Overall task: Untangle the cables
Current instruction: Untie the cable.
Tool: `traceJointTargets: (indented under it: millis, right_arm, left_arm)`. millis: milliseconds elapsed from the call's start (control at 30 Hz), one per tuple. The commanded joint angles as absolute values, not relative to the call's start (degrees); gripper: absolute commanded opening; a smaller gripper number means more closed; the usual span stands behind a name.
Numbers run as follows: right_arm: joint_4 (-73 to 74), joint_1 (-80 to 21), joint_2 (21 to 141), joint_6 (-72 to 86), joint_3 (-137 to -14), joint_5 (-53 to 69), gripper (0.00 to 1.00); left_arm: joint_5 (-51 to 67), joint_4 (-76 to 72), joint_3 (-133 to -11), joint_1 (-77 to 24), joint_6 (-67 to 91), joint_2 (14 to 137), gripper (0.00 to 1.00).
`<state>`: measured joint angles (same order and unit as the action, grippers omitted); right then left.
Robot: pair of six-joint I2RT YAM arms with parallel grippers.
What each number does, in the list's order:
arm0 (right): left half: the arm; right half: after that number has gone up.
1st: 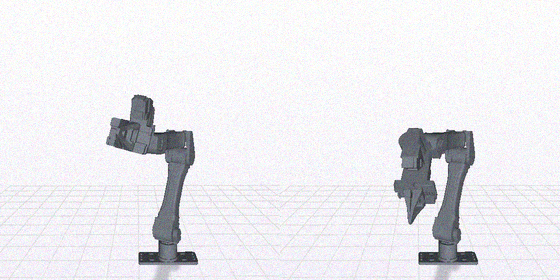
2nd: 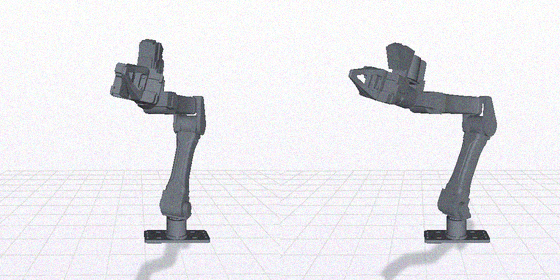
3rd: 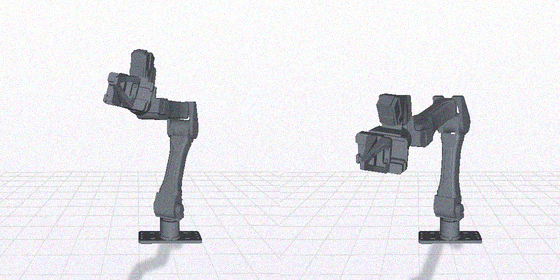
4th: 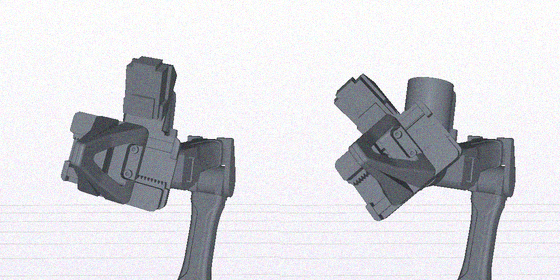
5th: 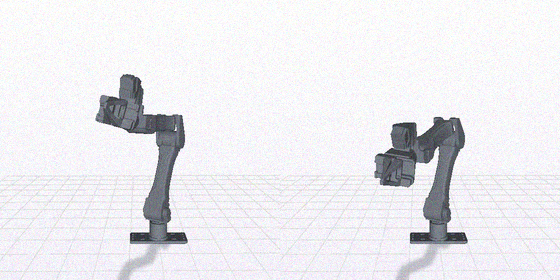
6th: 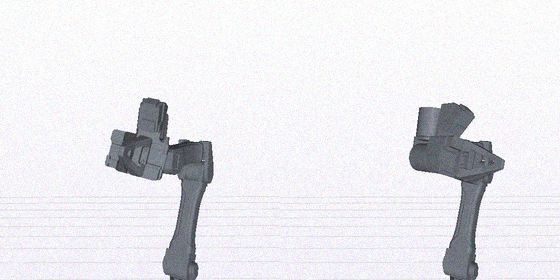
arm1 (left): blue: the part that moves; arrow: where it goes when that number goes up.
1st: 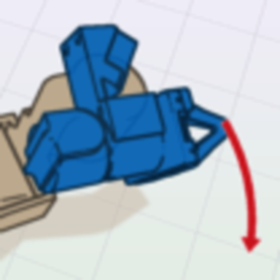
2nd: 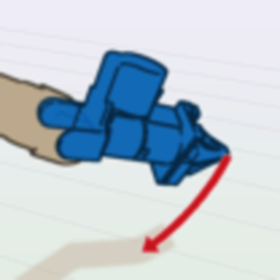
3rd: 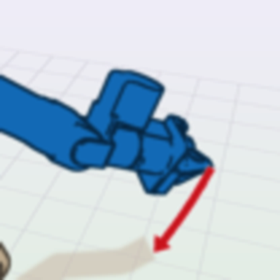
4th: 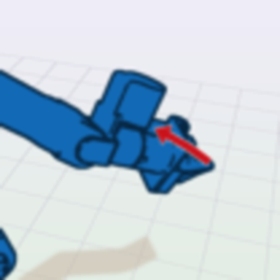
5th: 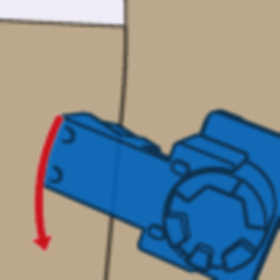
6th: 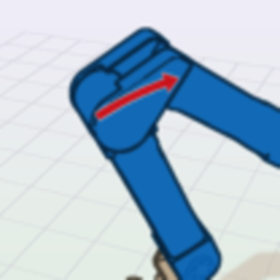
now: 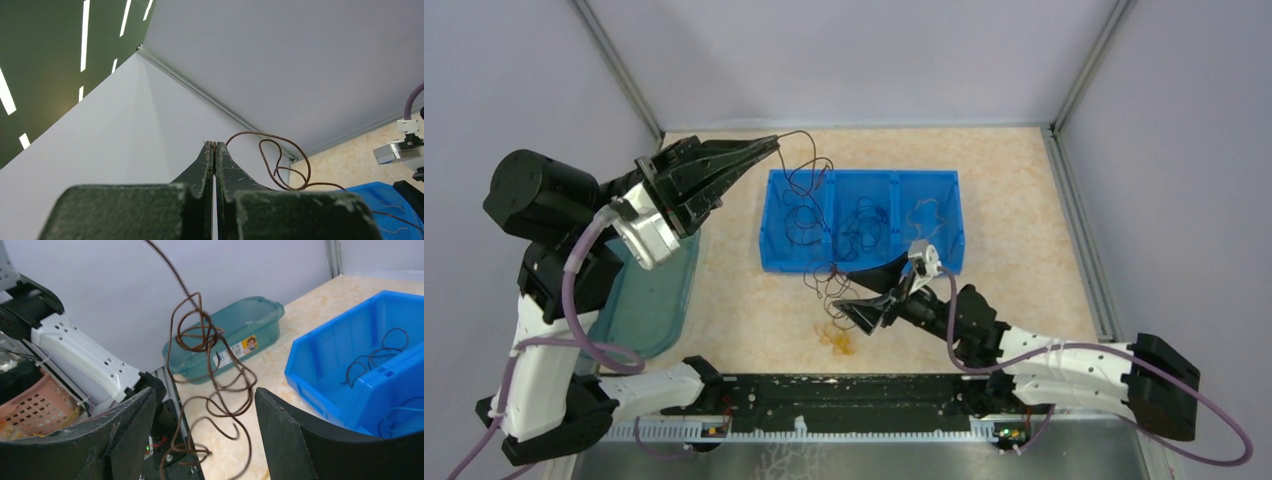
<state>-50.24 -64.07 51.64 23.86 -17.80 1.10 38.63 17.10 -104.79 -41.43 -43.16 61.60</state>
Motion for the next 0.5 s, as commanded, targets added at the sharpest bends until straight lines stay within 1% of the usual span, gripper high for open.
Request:
traceJointTargets:
  millis: [0,133,267,367,467]
  right_arm:
    - [-38.9,-64.2,46.7,20.3,-20.6,0.9,0.75]
    - [-30.7,-64.2,41.1,18.8,-22.7,0.7,0.79]
    - [-26.1,-64.1,37.7,16.2,-25.8,-0.3,0.8]
    - [-25.3,-64.1,38.7,14.0,-29.7,-0.3,0.8]
    - [-26.0,-64.0,42.3,12.0,-34.8,2.2,0.81]
  left_arm:
    - [40.0,19.8,-104.0,-41.6,-47.3,60.8,0.0]
    - [40.5,21.3,-103.6,-41.6,-48.5,60.5,0.0]
    - [42.4,23.0,-103.5,-41.6,-47.3,60.6,0.0]
    - [44.4,25.4,-104.1,-41.6,-45.4,61.0,0.0]
    - [45.5,27.1,-103.9,-41.6,-43.6,61.4,0.0]
